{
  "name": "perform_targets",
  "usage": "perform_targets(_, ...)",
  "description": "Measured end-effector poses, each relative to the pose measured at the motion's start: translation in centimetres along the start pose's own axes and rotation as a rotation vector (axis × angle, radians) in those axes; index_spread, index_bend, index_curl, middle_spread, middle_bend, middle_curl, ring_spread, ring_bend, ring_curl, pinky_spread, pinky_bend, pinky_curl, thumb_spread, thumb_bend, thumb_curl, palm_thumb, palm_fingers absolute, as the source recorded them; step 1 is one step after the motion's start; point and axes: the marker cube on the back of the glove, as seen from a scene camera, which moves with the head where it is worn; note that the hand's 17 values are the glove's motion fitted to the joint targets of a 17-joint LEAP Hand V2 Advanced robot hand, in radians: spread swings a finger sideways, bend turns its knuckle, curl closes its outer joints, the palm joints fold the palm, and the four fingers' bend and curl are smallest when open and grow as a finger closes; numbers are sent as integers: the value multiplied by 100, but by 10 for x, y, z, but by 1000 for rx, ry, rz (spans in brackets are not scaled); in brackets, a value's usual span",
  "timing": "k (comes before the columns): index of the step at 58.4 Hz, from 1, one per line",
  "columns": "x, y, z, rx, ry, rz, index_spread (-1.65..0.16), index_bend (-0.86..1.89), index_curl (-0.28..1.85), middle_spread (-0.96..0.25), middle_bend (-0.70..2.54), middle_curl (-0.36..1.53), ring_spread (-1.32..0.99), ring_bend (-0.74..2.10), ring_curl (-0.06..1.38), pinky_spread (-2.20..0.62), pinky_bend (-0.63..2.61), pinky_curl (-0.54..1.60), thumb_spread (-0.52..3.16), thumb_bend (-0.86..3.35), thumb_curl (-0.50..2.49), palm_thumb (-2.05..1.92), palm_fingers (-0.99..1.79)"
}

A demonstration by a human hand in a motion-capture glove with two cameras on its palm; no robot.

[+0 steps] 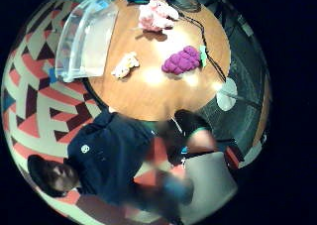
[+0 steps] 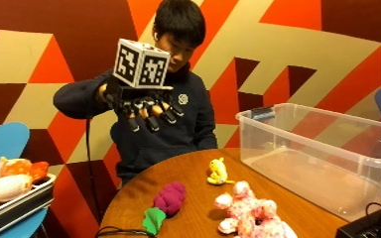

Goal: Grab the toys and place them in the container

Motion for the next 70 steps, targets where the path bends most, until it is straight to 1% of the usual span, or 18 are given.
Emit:
perform_targets(7,2,-29,30,-85,16,-21,-23,5,11,-1,13,23,-2,31,22,-3,105,27,125,13,27,33,-30)
perform_targets(20,3,-70,70,-155,11,-72,-23,5,10,-1,12,22,-2,28,25,-3,105,26,123,9,29,36,-33)
perform_targets(34,3,-91,108,-228,26,-103,-23,5,10,-1,12,22,-2,23,27,-3,104,25,122,4,31,39,-33)
perform_targets(41,2,-94,115,-215,14,-115,-23,8,12,-1,11,22,-2,20,28,-3,102,24,122,2,31,40,-32)
perform_targets(47,0,-95,117,-162,-3,-124,-24,19,16,-1,10,21,-2,15,27,-3,97,23,122,0,32,41,-25)
perform_targets(48,-1,-95,117,-152,-7,-126,-24,17,17,-1,11,21,-2,16,27,-3,97,23,122,0,32,41,-25)
perform_targets(49,-2,-95,117,-142,-11,-128,-25,24,19,-1,9,20,-2,15,26,-3,94,22,122,0,32,42,-21)
perform_targets(51,-3,-95,116,-120,-20,-134,-26,27,21,-1,10,20,-2,15,26,-3,92,22,122,0,32,43,-19)
perform_targets(55,-5,-93,114,-74,-37,-146,-28,57,31,-2,12,19,-3,12,23,-3,84,19,125,4,34,51,-2)
perform_targets(56,-6,-93,114,-61,-38,-146,-28,57,31,-2,12,19,-3,13,23,-3,85,19,125,3,34,50,-5)
perform_targets(57,-6,-93,113,-47,-39,-145,-29,66,34,-2,12,19,-4,14,23,-4,83,18,126,5,34,54,0)
perform_targets(61,-7,-91,108,18,-40,-143,-29,84,41,-4,17,20,-5,15,21,-4,79,17,129,9,36,61,9)
perform_targets(65,-9,-87,102,51,-48,-145,-28,106,47,-9,28,24,-10,15,20,-6,71,13,132,12,37,68,32)
perform_targets(66,-10,-85,101,55,-49,-147,-28,108,48,-11,33,26,-11,16,19,-6,69,12,132,13,37,70,36)
perform_targets(70,-12,-79,95,70,-43,-152,-26,114,53,-15,38,29,-15,17,19,-8,67,13,133,15,38,73,37)
